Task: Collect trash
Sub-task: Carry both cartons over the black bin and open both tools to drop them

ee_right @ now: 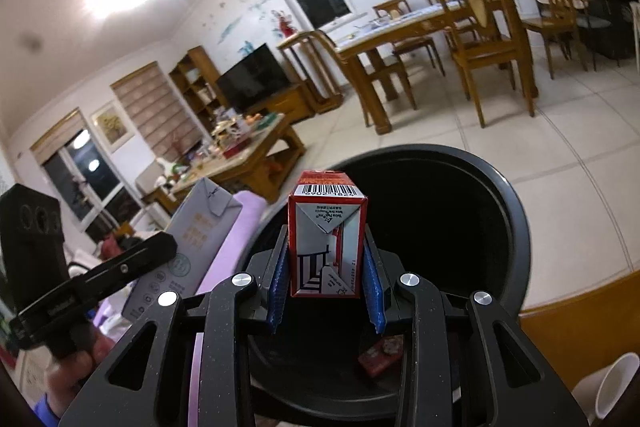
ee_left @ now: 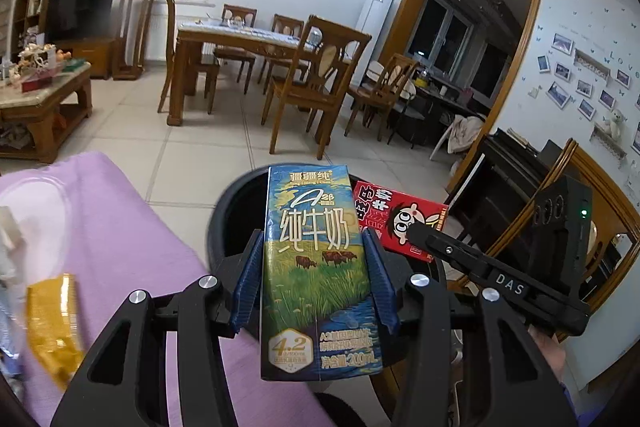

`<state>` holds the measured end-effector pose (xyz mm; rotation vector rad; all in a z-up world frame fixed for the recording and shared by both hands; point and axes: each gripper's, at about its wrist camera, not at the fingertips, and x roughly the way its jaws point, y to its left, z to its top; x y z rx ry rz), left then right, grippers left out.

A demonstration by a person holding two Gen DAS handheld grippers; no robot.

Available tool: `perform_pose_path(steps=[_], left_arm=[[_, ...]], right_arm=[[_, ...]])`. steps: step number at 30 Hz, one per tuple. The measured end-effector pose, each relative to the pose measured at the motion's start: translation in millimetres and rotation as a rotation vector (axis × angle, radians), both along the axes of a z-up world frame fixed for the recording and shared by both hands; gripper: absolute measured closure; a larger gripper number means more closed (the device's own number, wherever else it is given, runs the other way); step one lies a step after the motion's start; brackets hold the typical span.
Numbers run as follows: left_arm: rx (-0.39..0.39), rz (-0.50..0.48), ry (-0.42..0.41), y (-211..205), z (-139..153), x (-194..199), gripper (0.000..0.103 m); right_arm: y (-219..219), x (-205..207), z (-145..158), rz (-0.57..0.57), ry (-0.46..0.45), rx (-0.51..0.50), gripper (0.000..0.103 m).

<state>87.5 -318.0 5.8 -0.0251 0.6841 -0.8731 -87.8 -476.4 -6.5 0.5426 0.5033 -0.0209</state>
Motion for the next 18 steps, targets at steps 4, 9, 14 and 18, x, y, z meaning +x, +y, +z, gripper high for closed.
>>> perform_pose_path(steps=[4, 9, 14, 18], left_arm=[[0.021, -0.006, 0.023, -18, -11, 5, 0.054], [0.043, -0.012, 0.042, -34, -22, 7, 0.054], [0.063, -0.013, 0.058, -44, -29, 9, 0.054], [0.067, -0.008, 0.061, -47, -29, 10, 0.054]], right_arm=[[-15, 1, -12, -0.018, 0.012, 0.010, 0.070], [-21, 2, -22, -0.026, 0.018, 0.016, 0.070], [-19, 7, -32, -0.020, 0.030, 0.030, 0.070], [-17, 14, -33, -0.019, 0.036, 0.030, 0.070]])
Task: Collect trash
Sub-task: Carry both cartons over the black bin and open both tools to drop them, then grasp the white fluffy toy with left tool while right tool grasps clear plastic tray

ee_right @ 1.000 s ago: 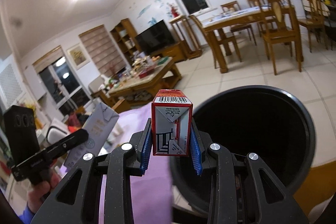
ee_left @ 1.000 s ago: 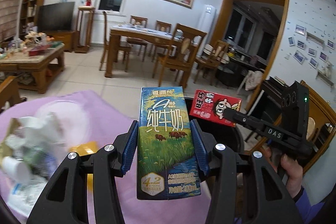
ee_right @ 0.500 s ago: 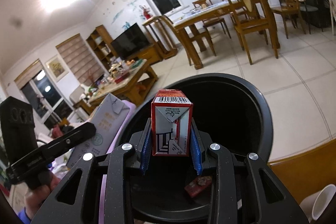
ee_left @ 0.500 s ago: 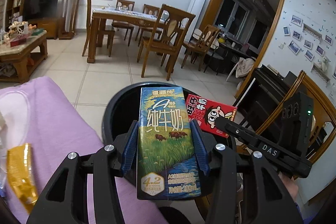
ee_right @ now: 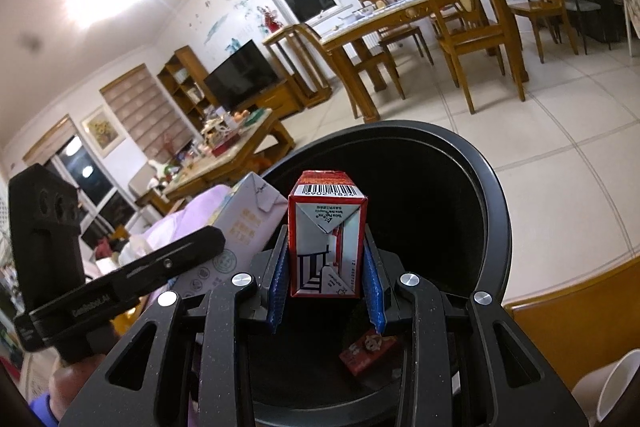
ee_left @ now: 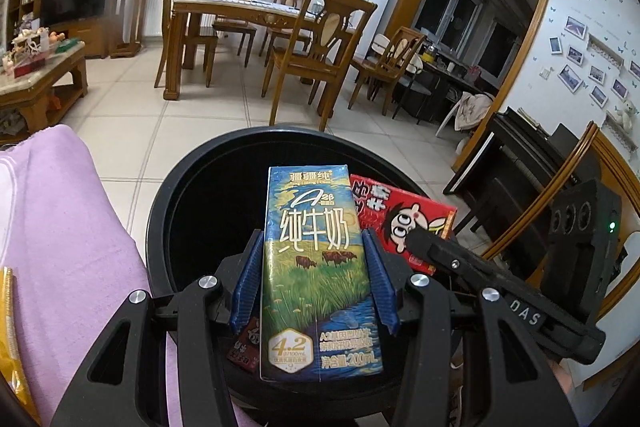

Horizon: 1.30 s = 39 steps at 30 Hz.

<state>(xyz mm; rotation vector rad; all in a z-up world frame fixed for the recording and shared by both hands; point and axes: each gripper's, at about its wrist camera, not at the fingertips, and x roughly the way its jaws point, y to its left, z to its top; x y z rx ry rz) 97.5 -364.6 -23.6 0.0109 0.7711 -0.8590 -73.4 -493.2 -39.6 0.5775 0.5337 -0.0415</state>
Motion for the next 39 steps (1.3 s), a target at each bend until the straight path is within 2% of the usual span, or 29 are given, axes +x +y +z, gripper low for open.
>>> perform_pose_path(steps=[13, 16, 17, 19, 27, 29, 33, 34, 35, 37, 38, 39], left_arm=[[-0.009, 0.010, 0.025, -1, 0, 2, 0.052], [-0.016, 0.016, 0.023, 3, 1, 2, 0.040], [-0.021, 0.021, 0.018, 5, 2, 2, 0.036], [-0.028, 0.026, 0.009, 8, 5, 0, 0.033], [-0.070, 0.028, -0.008, 30, 22, -15, 0.032], [-0.080, 0.035, -0.024, 44, 31, -21, 0.030], [-0.092, 0.063, -0.059, 82, 47, -35, 0.029], [-0.093, 0.073, -0.066, 94, 51, -35, 0.029], [-0.094, 0.084, -0.073, 105, 53, -38, 0.029], [-0.090, 0.120, -0.094, 133, 58, -47, 0.029], [-0.084, 0.149, -0.105, 155, 59, -51, 0.029], [-0.078, 0.173, -0.110, 169, 60, -55, 0.029]], right_arm=[[16, 5, -12, -0.009, 0.022, -0.006, 0.070], [19, 4, -14, -0.004, 0.030, 0.003, 0.069], [20, 3, -14, -0.005, 0.032, 0.004, 0.065], [23, 2, -15, -0.007, 0.036, 0.001, 0.061], [44, -3, -1, 0.004, 0.047, -0.047, 0.061], [58, -2, 8, 0.021, 0.043, -0.068, 0.053], [81, 2, 19, 0.060, 0.036, -0.092, 0.053], [100, 7, 26, 0.100, 0.030, -0.104, 0.053], [100, 7, 26, 0.100, 0.030, -0.104, 0.051], [127, 14, 34, 0.154, 0.024, -0.118, 0.044], [155, 21, 40, 0.211, 0.022, -0.134, 0.043], [155, 21, 40, 0.211, 0.022, -0.134, 0.043]])
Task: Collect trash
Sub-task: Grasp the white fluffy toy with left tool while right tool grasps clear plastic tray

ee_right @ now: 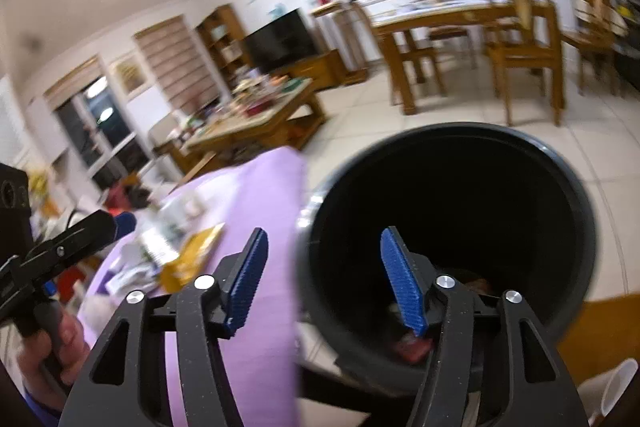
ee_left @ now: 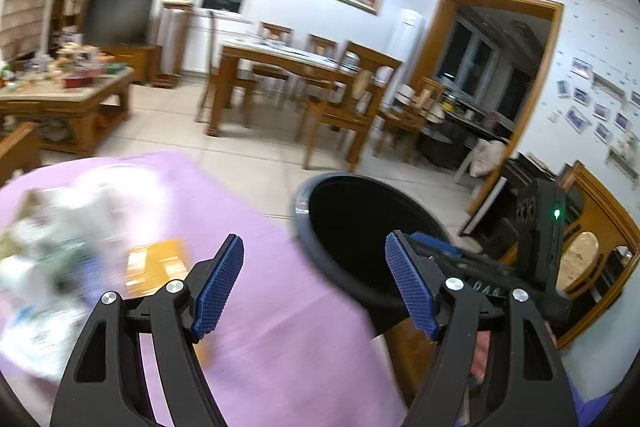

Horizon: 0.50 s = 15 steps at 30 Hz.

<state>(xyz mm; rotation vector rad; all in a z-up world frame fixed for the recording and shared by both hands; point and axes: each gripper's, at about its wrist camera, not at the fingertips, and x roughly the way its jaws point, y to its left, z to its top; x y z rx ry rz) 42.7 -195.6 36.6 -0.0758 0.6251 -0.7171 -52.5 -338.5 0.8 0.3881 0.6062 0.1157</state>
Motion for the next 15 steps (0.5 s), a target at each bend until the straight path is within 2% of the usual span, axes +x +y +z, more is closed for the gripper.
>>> perform_pose_path(steps=[3, 6, 8, 9, 15], left_arm=[[0.025, 0.097, -0.008, 51, 0, -9, 0.029], [0.072, 0.226, -0.011, 112, -6, -21, 0.028], [0.112, 0.293, 0.011, 142, -14, -27, 0.017], [0.129, 0.316, 0.023, 154, -19, -30, 0.016], [0.220, 0.327, 0.128, 188, -54, -21, 0.016]], right_arm=[[42, 11, 5, 0.087, 0.011, -0.012, 0.043], [93, 27, 12, 0.188, 0.026, -0.028, 0.036], [139, 40, 19, 0.263, 0.033, -0.067, 0.036], [158, 50, 22, 0.297, 0.040, -0.085, 0.036], [218, 93, 21, 0.348, 0.089, -0.143, 0.034]])
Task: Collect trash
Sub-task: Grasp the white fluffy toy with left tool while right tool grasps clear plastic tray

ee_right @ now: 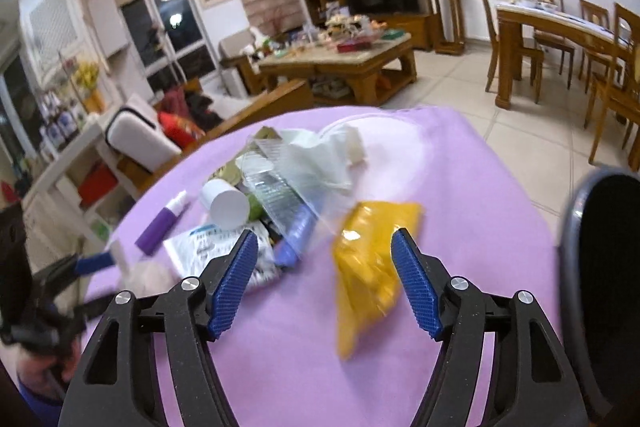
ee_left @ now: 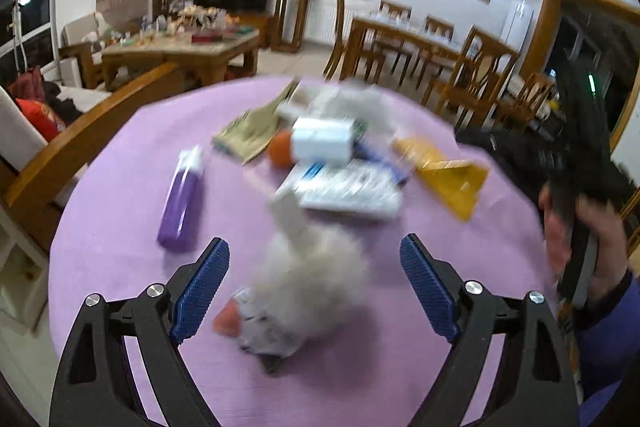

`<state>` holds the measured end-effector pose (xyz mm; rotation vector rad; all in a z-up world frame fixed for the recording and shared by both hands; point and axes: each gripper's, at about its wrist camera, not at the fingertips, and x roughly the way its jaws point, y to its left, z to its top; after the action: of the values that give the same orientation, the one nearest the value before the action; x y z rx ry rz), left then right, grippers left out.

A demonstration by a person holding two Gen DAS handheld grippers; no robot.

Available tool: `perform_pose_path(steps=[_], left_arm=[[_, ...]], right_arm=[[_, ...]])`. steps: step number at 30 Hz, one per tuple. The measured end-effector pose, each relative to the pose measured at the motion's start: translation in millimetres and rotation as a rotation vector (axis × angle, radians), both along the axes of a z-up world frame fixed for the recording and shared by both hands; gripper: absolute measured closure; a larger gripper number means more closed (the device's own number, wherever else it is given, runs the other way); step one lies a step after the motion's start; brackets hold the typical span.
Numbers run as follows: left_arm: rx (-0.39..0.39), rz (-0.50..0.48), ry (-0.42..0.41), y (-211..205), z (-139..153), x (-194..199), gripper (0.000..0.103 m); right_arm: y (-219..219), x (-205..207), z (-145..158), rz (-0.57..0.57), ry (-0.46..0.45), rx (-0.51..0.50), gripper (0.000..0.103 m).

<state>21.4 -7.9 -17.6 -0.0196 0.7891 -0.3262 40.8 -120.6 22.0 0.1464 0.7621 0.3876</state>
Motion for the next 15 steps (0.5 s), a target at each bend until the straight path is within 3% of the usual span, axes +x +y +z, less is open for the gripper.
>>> perform_pose_path(steps=[4, 7, 10, 15], left_arm=[[0.037, -0.035, 0.046, 6, -18, 6, 0.018], [-0.008, -0.075, 0.091, 12, -25, 11, 0.040], [-0.021, -0.091, 0.101, 16, -26, 13, 0.051], [-0.083, -0.113, 0.114, 25, -25, 13, 0.057]], right_arm=[[42, 49, -13, 0.001, 0.057, -0.091, 0.037], [58, 66, -20, -0.003, 0.084, -0.125, 0.059], [62, 68, -22, -0.006, 0.080, -0.129, 0.077], [48, 67, -23, -0.023, 0.053, -0.105, 0.092]])
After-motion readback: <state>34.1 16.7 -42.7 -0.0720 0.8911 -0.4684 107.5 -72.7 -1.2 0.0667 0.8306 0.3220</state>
